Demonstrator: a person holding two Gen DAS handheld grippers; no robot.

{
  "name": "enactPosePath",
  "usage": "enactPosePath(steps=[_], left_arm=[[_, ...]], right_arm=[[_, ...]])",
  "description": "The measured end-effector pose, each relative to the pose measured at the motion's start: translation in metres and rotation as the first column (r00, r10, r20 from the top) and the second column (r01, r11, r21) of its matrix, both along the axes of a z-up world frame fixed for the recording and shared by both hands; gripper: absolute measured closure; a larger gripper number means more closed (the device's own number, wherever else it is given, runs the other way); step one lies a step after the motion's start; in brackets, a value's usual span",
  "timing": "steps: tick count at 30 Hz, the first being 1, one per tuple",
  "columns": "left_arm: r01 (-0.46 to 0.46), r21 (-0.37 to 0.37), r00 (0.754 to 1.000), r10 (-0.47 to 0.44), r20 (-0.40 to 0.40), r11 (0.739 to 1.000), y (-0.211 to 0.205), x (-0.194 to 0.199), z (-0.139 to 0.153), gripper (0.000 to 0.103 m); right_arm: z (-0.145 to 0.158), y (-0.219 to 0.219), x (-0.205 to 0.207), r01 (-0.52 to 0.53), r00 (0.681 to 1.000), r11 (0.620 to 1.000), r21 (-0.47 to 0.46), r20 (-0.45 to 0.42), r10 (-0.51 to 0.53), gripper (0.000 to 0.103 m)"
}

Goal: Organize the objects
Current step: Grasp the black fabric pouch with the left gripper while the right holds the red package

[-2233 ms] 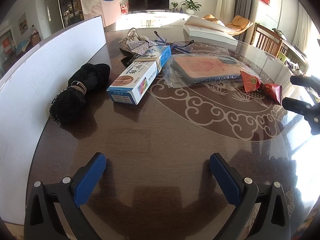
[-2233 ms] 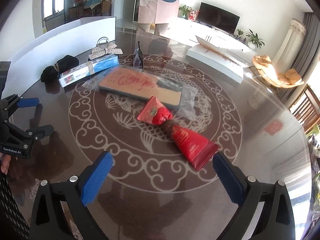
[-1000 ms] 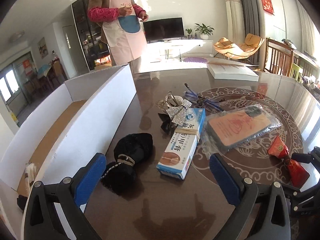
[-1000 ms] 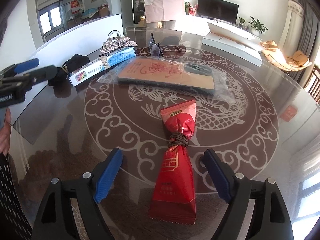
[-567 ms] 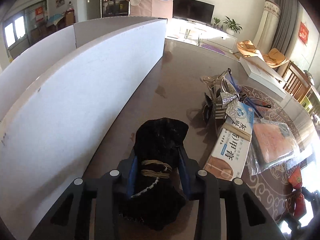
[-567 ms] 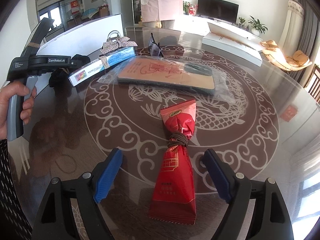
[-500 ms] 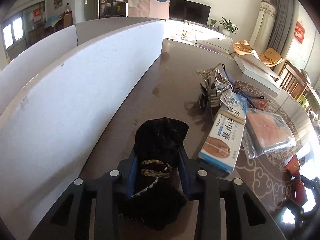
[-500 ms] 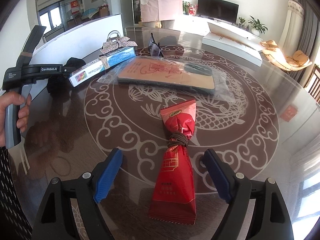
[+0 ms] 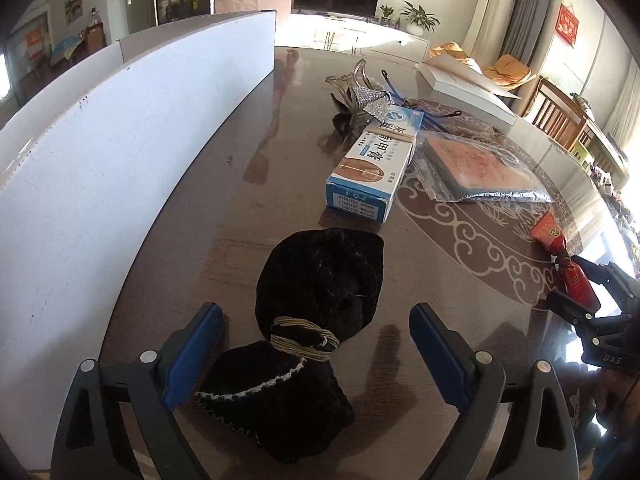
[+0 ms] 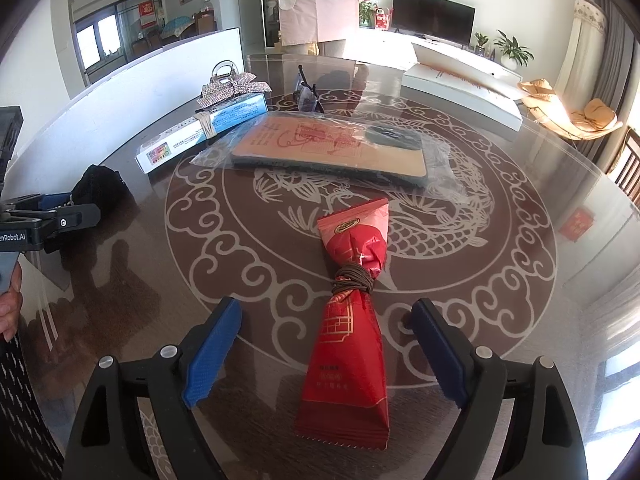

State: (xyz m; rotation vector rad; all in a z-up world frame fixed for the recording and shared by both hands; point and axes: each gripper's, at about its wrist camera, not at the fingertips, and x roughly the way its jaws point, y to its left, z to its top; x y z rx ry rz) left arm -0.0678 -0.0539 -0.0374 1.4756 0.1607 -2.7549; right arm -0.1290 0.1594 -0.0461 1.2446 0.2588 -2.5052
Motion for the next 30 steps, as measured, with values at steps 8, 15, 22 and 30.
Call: enactPosePath(steps=[8,15,22,30], left_arm=[[0.026,-0.089,1.0,-0.025,0.019,0.996,0.012,-0.001,-0.005,0.001],[0.021,-0.088,1.0,-0.019,0.019,0.996,0.01,-0.001,-0.007,0.0],[0.019,-0.088,1.0,-0.018,0.02,0.996,0.011,0.0,-0.006,0.0],[0.02,-0.089,1.0,-0.018,0.025,0.996,0.011,0.001,-0.004,0.0]], right_arm=[[-0.001,0.0,0.0,0.003,1.0,1.0,0.001,0.003,-0.003,0.013],[-0.001,0.001,0.0,0.003,1.0,1.0,0.002,0.004,-0.003,0.011],[-0.003,0.002,-0.002,0.003,1.0,1.0,0.004,0.01,-0.003,0.007],[-0.004,0.001,-0.003,-0.018,0.999,1.0,-0.007,0.031,0.019,0.0]])
